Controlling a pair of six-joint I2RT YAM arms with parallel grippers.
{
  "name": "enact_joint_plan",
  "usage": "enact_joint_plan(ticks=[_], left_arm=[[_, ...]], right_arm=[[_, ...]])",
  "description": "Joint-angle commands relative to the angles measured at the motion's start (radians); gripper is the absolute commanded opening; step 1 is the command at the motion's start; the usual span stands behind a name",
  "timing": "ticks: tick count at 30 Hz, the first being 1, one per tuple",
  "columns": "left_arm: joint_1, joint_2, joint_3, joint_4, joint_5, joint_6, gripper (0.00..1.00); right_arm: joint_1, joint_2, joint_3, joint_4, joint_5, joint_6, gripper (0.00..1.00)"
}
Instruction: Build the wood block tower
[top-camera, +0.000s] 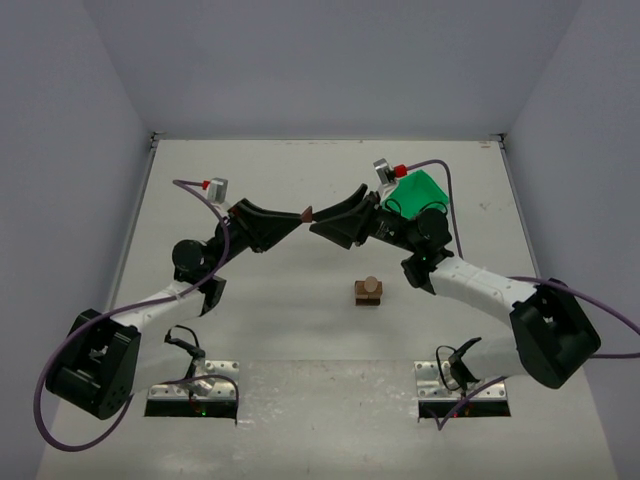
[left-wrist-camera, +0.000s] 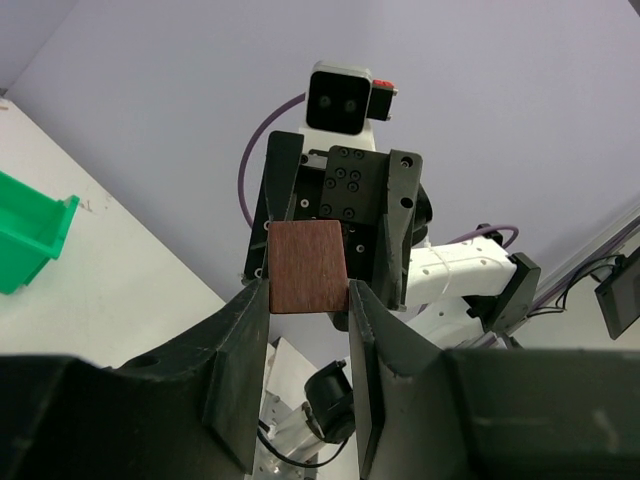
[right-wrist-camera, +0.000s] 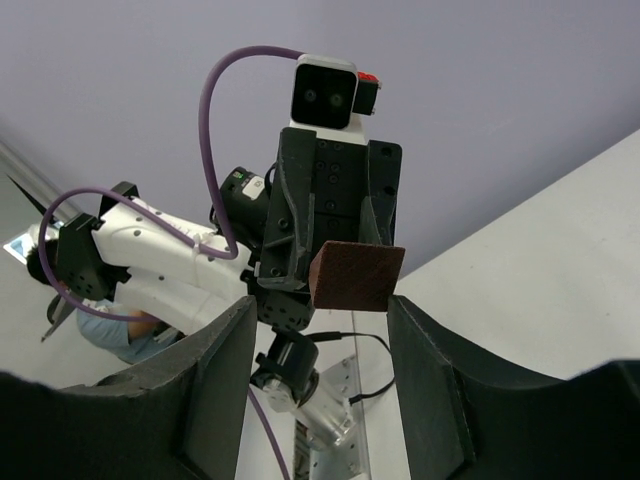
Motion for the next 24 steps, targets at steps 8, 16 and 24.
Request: enact_joint_plan(ticks=[8,16,24], left_arm=[[0.002,-0.017,-0.005,0.24,-0.013,0.009,0.0],[0.002,-0.022,-0.012,0.241,-0.011,0.008,0.0],[0.002,-0.028,-0.021,0.242,-0.014,0.009,0.0]], right_arm=[[0.002,0.042,0.053,0.133,-0.048,0.052,0.54],[0.002,0.07,0.069,0.166,-0.055,0.065,0.53],[0.006,0.105,0.075,0.245,-0.046,0.107,0.44]])
